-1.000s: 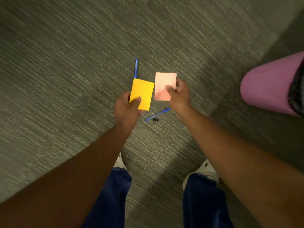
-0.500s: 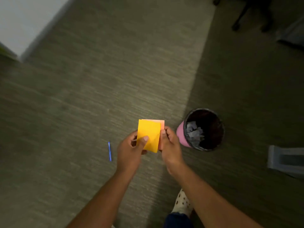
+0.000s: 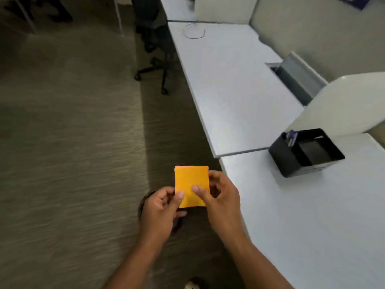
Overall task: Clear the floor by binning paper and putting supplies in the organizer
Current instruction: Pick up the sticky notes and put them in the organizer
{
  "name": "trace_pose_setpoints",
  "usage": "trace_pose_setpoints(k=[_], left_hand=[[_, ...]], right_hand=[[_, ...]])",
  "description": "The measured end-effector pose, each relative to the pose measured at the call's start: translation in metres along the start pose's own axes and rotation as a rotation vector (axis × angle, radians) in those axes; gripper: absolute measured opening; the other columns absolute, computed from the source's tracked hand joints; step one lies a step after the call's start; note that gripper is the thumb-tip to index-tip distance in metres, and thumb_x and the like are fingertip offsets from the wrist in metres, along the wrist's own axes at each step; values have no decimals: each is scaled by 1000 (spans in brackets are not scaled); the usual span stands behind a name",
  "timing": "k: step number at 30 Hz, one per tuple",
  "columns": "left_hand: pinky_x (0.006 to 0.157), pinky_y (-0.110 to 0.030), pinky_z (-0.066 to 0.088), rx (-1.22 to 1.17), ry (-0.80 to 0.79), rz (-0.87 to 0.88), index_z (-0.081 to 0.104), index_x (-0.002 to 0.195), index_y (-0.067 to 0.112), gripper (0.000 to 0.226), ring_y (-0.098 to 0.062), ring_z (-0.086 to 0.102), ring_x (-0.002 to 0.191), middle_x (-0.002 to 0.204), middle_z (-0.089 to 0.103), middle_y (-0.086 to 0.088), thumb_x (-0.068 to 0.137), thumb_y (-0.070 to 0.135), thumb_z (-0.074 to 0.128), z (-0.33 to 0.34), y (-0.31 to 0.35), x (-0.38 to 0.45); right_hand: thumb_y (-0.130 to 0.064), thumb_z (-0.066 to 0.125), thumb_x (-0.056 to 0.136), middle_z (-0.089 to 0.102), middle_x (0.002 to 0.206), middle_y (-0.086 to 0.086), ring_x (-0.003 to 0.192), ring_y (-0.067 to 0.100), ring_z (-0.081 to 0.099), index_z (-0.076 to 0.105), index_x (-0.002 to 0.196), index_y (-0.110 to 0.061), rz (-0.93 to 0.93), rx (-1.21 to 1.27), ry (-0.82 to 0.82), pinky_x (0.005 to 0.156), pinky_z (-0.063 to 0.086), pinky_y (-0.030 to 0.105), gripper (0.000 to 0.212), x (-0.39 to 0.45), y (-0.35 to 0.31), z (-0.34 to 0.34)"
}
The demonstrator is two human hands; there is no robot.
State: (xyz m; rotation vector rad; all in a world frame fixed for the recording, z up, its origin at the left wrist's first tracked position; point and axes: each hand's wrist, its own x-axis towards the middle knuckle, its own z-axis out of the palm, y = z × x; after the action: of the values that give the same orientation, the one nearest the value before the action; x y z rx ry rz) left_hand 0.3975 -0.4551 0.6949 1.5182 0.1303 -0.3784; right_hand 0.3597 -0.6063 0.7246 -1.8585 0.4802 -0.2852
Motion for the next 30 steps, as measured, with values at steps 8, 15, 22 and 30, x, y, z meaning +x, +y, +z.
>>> trace_pose_setpoints(k=[8, 15, 22, 30], left_hand=[[68, -28, 65, 143, -260, 8, 77, 106, 23, 15, -20, 81, 83, 94, 83, 1, 95, 15, 70, 154, 29, 18], [67, -38, 65, 245, -209, 105, 78, 103, 23, 11, -16, 79, 77, 92, 81, 3, 94, 17, 74, 233, 36, 35], [60, -22, 59, 354, -237, 156, 76, 96, 34, 12, -12, 76, 78, 86, 80, 15, 92, 23, 77, 253, 26, 49], [69, -36, 64, 413, -211, 105, 75, 94, 34, 10, -19, 77, 79, 92, 80, 9, 90, 24, 77, 237, 1, 60]], right_hand=[[-51, 74, 89, 60, 98, -38, 84, -14, 64, 58, 101, -50, 104, -33, 275, 68, 43, 2, 20, 36, 28, -163], [-29, 77, 92, 70, 83, -38, 87, -13, 68, 68, 87, -47, 61, 9, 470, 67, 49, 2, 20, 90, 52, -266], [-9, 68, 95, 76, 98, 3, 96, 18, 71, 72, 102, -17, -1, -149, 476, 86, 56, 37, 11, 204, 75, -363], [1, 68, 93, 73, 99, 4, 92, 15, 69, 73, 94, -20, 3, -364, 295, 82, 55, 28, 21, 282, 97, -384]])
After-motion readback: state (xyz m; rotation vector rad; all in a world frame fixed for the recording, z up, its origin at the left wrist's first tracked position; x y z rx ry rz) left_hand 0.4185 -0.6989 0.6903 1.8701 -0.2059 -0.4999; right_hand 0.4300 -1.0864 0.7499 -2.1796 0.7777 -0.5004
